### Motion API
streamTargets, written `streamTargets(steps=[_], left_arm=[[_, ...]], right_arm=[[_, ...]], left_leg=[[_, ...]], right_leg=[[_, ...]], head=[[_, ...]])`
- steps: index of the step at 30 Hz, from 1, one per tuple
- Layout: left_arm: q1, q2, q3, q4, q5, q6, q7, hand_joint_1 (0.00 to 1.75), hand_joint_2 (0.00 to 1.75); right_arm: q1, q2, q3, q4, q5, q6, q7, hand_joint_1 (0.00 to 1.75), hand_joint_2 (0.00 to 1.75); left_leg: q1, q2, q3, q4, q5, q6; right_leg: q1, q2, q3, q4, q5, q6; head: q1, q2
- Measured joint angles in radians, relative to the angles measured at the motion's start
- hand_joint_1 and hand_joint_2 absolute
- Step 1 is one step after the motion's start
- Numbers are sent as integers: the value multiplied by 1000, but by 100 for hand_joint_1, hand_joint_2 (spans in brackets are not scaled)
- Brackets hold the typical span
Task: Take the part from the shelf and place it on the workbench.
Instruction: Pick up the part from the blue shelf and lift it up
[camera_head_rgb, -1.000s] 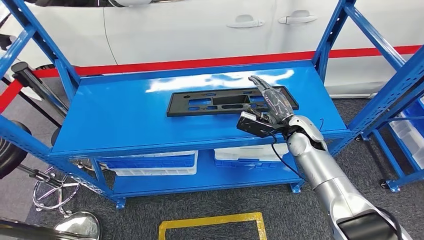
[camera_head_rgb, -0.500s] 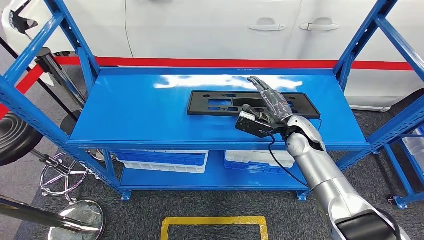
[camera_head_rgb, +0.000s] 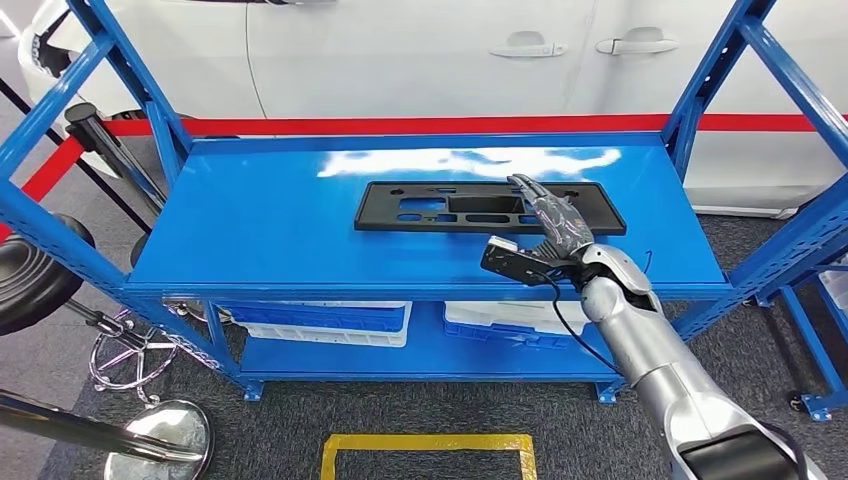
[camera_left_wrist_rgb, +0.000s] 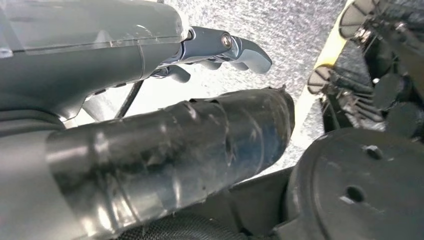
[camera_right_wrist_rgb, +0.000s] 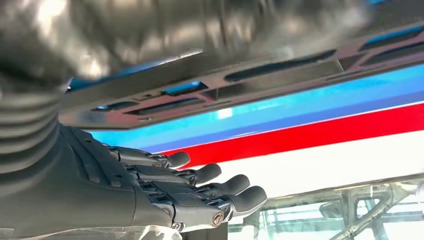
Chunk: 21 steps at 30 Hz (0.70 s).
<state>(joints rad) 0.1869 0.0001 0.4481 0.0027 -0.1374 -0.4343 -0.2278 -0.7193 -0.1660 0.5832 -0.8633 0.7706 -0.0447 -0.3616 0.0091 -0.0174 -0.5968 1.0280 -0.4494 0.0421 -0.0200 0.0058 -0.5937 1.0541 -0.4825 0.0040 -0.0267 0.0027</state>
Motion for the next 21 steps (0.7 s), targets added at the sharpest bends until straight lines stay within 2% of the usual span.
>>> streamTargets(steps=[4,9,21], left_arm=[[0,0,-1,0,3,0,0,0,0],[0,-2,-7,0,7,1,0,0,0],[0,-4,-32,0,12,0,0,0,0]], right_arm=[[10,0,0,0,27,-51,14,0,175],[28,0,0,-9,73,-101,45,0,175],[50,14,1,-45,278,-215,144,0,175]], left_leg=[[1,0,1,-5,3,-9],[3,0,1,-7,1,-33],[-1,-1,0,-4,-1,-37]], right_leg=[[1,-1,0,1,-1,-3],[3,-1,0,1,-3,-5],[2,-3,2,-2,-2,-4]], head=[[0,0],[0,0],[0,0]])
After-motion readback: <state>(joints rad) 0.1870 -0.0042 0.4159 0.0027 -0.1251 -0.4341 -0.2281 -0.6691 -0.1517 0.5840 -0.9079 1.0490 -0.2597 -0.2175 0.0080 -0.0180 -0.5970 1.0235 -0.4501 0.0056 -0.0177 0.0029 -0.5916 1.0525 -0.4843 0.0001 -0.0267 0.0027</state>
